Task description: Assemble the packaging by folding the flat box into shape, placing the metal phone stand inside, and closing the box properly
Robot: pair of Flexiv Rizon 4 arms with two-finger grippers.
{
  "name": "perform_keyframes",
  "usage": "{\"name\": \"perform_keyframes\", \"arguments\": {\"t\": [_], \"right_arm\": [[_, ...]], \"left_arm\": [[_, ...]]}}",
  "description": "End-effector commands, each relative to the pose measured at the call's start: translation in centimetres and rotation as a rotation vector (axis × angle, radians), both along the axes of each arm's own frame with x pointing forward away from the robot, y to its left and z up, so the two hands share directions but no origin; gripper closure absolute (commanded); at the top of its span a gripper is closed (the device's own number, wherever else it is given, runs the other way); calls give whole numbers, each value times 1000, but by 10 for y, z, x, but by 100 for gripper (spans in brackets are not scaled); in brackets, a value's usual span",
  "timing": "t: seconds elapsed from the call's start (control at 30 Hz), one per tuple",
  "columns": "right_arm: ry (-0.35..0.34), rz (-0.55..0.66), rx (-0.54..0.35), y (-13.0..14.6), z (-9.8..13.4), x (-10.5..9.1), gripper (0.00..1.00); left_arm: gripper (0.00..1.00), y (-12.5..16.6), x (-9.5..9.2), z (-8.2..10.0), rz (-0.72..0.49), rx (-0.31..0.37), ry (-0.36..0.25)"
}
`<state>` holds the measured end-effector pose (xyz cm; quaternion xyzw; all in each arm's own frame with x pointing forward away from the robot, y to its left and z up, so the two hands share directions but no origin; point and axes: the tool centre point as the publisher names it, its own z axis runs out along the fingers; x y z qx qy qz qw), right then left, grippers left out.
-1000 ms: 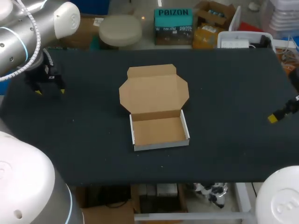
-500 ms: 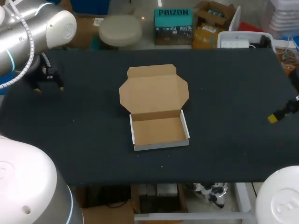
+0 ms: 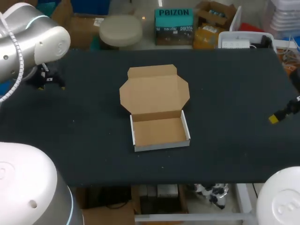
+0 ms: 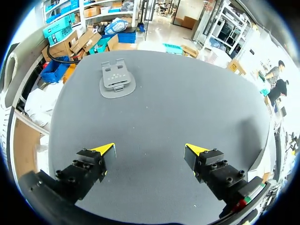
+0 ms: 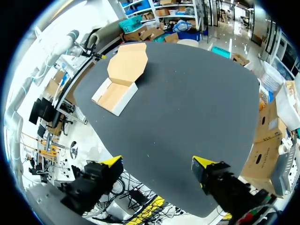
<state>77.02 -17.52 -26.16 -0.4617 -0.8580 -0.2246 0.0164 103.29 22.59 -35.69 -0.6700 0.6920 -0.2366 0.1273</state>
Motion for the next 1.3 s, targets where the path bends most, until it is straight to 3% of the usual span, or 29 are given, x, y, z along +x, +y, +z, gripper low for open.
{"name": "perform_keyframes", "arguments": {"t": [0.03, 0.37, 0.73, 1.3], "right_arm": [[4, 1, 0, 0, 1, 0, 0], [4, 1, 0, 0, 1, 0, 0], [4, 1, 0, 0, 1, 0, 0], [4, 1, 0, 0, 1, 0, 0]], "left_arm": [[0, 1, -8, 4, 30, -27, -259], [0, -7, -12, 15, 46, -4, -377], [0, -13, -6, 23, 32, -55, -412], [0, -21, -7, 39, -148, -144, -473]]}}
